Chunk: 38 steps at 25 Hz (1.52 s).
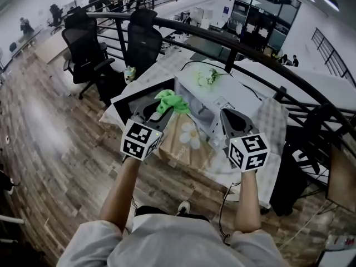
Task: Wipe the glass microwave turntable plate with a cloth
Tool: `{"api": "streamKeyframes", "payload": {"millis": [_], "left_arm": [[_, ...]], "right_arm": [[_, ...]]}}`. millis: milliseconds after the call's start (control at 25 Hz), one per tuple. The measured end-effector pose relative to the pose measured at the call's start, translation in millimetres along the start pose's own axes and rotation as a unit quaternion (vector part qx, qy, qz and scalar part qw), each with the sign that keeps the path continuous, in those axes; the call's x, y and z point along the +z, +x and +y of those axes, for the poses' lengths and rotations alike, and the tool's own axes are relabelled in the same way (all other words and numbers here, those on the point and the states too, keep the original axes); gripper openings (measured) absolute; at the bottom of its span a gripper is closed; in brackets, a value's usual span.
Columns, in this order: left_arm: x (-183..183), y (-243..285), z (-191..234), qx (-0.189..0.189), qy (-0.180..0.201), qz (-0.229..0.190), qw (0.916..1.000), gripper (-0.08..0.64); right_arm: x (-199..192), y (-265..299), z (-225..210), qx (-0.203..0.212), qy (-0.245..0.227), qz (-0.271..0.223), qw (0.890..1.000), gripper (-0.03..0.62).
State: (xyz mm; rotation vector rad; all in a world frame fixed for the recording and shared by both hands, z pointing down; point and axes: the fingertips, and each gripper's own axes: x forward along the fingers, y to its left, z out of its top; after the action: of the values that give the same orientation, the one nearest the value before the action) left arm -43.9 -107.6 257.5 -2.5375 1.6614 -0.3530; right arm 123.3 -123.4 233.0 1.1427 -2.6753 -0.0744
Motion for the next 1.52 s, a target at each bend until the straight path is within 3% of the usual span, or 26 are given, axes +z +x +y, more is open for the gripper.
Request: {"api": "streamKeyframes", "payload": {"millis": [320, 600, 760, 960, 1200, 1320, 1400, 1520], "left_arm": [[-56.1, 80.3, 33.7, -0.073, -0.032, 0.02, 0.9966, 0.146], [-109.6, 150.9, 56.9, -0.117, -0.01, 0.048, 0.9919, 0.15], [-158.8, 191.7, 48.8, -0.159, -0.02, 0.083, 0.9835, 0.15], [-216.2, 247.0, 39.7, -0.185, 0.0, 0.103, 0.9773, 0.15], [-254.2, 307.3, 18.1, -0.187, 0.013, 0.1, 0.9772, 0.152], [-281.0, 322.9, 12.0, -0.188, 0.02, 0.121, 0.9744, 0.153], [-298.2, 329.3, 7.3, -0.193, 0.017, 0.139, 0.971, 0.153], [-302.1, 339.5, 0.7, -0.187, 0.005, 0.138, 0.9726, 0.153]], "right_arm": [[-45.7, 62.8, -24.9, -0.081, 0.043, 0.04, 0.995, 0.014], [-82.2, 98.8, -26.9, -0.177, 0.076, 0.052, 0.98, 0.002], [-108.0, 100.6, -27.0, -0.189, 0.11, 0.049, 0.974, 0.002], [-152.0, 112.0, -32.8, -0.218, 0.102, 0.073, 0.968, 0.011], [-200.2, 121.9, -40.9, -0.214, 0.089, 0.109, 0.967, 0.012], [-214.7, 127.9, -33.2, -0.202, 0.102, 0.116, 0.967, 0.012], [-220.4, 133.8, -29.1, -0.197, 0.104, 0.117, 0.968, 0.012], [-229.1, 136.2, -31.1, -0.2, 0.11, 0.111, 0.967, 0.012]]}}
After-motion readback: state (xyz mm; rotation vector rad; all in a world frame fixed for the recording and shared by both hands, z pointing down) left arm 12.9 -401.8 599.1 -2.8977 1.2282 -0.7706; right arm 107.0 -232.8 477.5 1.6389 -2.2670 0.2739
